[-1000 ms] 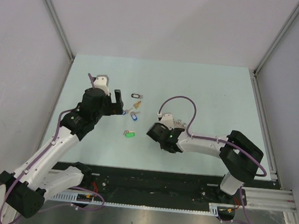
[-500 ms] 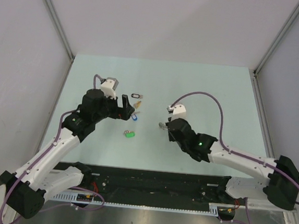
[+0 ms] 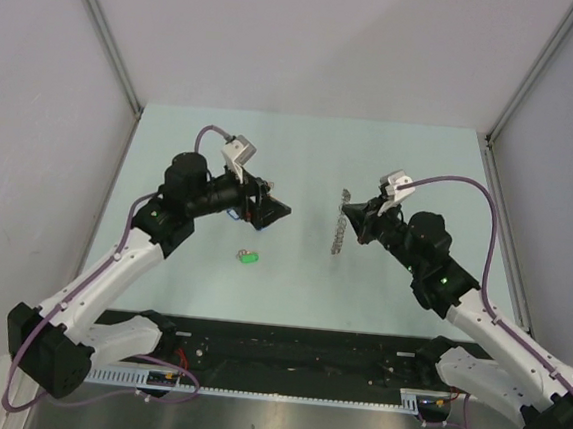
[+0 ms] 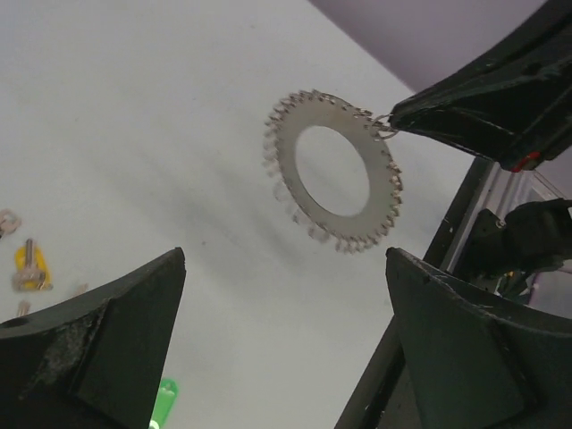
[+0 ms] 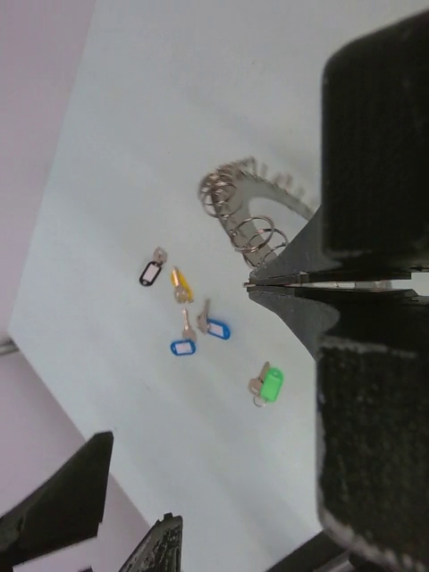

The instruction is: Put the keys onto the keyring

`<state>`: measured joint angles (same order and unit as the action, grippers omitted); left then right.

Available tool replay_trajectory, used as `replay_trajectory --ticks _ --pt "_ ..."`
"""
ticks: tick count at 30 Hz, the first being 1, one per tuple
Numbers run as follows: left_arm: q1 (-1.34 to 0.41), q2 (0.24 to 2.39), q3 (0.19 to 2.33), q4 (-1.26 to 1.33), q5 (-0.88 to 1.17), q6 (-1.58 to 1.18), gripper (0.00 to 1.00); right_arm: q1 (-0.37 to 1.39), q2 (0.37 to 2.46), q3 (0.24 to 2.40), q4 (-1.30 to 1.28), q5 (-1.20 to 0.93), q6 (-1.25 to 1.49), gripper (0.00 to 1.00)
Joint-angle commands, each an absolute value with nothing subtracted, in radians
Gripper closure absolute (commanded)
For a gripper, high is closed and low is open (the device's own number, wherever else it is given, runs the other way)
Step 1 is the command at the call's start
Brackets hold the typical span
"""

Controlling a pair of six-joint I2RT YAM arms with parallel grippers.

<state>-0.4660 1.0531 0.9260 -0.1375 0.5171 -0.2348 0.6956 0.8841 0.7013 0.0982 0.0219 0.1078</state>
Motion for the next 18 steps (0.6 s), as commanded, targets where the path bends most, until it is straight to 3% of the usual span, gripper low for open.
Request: replay_trajectory --ticks 1,13,18 --pt "-0.514 1.074 0.989 -0.023 0.627 -0.132 0.05 0.618 0.871 0.706 0.232 -0.299 0.115 1.00" --pt "-0.615 1.196 0.983 0.185 0.794 -0.129 0.45 0.532 0.908 0.706 0.387 -0.616 0.176 1.00" --pt "-0.632 1.189 0.963 0.192 0.876 -0.086 0.53 0.531 0.902 0.710 0.387 -0.682 0.176 1.00"
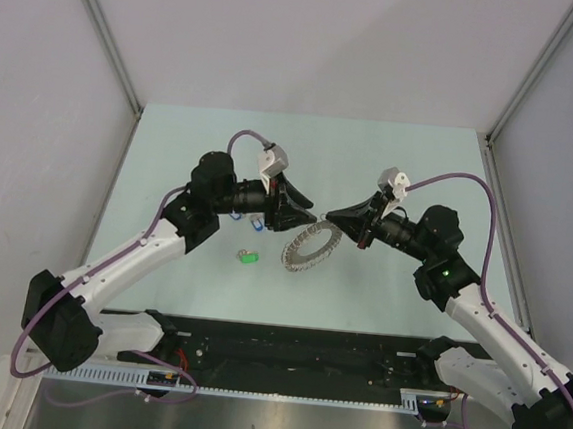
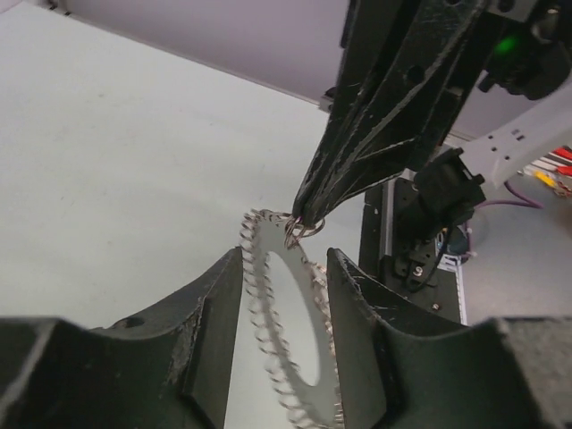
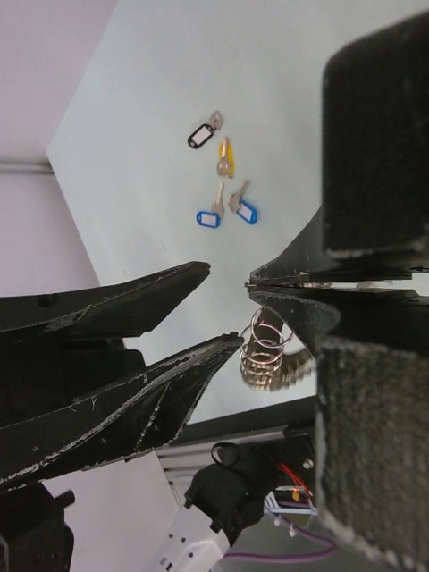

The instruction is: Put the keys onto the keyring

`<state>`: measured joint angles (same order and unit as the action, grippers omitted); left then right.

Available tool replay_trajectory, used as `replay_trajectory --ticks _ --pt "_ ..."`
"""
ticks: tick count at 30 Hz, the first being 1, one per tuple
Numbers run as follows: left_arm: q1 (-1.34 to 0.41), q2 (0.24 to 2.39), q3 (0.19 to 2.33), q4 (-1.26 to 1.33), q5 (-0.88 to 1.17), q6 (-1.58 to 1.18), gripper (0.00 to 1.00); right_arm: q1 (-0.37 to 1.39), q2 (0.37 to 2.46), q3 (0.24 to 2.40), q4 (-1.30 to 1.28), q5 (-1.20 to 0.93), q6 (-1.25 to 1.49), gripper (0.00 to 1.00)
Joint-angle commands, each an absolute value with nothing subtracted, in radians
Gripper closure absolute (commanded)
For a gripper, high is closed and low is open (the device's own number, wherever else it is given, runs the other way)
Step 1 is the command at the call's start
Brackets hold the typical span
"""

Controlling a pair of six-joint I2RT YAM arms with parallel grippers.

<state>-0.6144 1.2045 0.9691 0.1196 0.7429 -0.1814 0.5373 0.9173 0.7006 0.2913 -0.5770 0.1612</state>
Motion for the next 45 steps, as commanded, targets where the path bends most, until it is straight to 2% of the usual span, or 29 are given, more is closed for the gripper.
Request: replay_trajectory --ticks 1,9,18,21,32,39,45 --pt "-0.634 1.189 0.960 0.186 0.899 -0.075 0.55 0.532 0.900 0.709 0.391 -0.690 0.175 1.00" --pt "-0.641 1.230 0.985 0.149 0.974 -0.049 0.65 0.532 0.916 0.719 0.402 -0.744 0.178 1.00" --pt "-0.664 1.264 1.000 0.147 0.991 -0.038 0.81 0.534 0.937 0.722 0.405 -0.779 0.181 1.00" --pt "-0.670 1.262 0.996 0.146 0.989 -0.037 0.83 0.532 0.942 0.721 0.405 -0.795 0.183 1.00" --pt "-0.673 1.252 0.968 0.140 0.862 -0.018 0.75 0.531 0.954 0.723 0.399 -0.807 0.178 1.00" --pt "-0.673 1.253 0.950 0.117 0.821 -0.008 0.66 0.532 0.962 0.721 0.385 -0.798 0.170 1.00" --pt "-0.673 1.209 0.888 0.136 0.802 -0.028 0.63 0.532 0.976 0.721 0.331 -0.772 0.153 1.00"
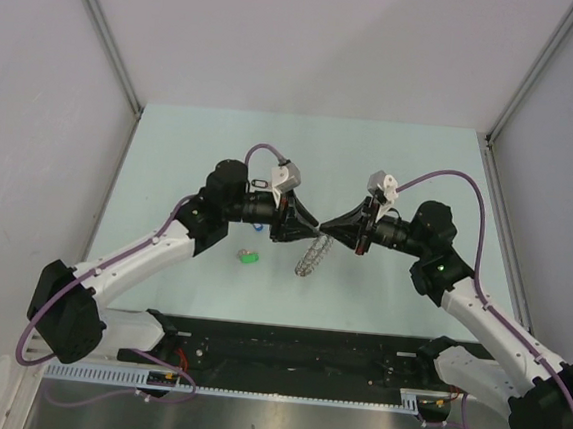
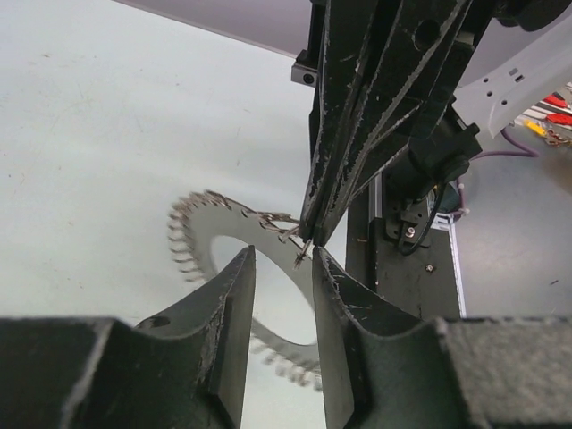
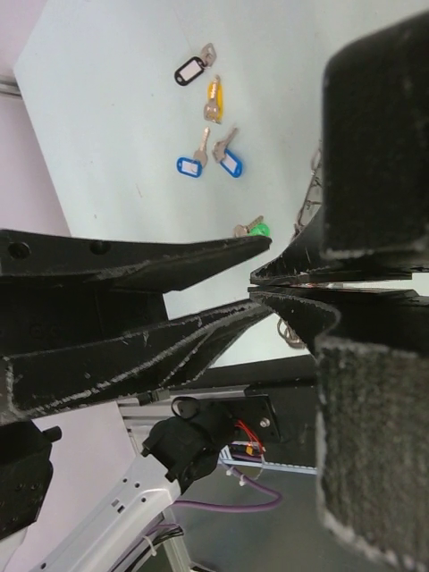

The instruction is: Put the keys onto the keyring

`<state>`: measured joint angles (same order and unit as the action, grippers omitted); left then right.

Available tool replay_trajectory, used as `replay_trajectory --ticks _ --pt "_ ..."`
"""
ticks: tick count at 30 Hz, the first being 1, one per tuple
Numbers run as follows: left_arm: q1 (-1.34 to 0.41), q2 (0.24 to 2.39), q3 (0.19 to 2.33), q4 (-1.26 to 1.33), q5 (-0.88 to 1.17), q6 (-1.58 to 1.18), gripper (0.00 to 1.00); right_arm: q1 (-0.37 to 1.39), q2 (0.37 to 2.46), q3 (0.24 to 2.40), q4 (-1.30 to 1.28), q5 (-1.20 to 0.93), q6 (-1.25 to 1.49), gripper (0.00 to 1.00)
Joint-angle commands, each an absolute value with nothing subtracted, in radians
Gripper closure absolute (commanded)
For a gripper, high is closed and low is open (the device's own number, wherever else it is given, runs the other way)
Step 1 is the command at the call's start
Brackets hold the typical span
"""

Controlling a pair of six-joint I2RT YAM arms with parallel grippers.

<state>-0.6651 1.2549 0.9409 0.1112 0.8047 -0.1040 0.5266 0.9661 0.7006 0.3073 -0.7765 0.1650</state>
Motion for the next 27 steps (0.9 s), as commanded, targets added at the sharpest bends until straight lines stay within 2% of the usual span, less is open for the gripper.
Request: replay_trajectory --ticks 1,6,15,16,23,27 --pt "-0.673 1.204 0.878 0.170 0.810 -0.034 0.63 0.534 0.979 0.721 0.333 -0.781 0.158 1.00" --pt "-0.680 1.221 0.854 0.248 0.891 -0.077 0.66 0.546 0.985 0.721 0.365 -0.793 0.173 1.00" --pt "-0.690 1.244 0.864 0.285 0.885 -0.077 0.67 0.551 0.989 0.722 0.364 -0.807 0.181 1.00" --pt "-0.689 1.243 0.864 0.284 0.885 -0.078 0.68 0.551 0.988 0.723 0.362 -0.805 0.181 1.00" --pt "-0.689 1.209 0.858 0.224 0.838 -0.046 1.00 0.546 0.971 0.723 0.313 -0.773 0.172 1.00" --pt "-0.690 1.180 0.865 0.140 0.756 -0.020 0.99 0.546 0.945 0.721 0.246 -0.726 0.163 1.00"
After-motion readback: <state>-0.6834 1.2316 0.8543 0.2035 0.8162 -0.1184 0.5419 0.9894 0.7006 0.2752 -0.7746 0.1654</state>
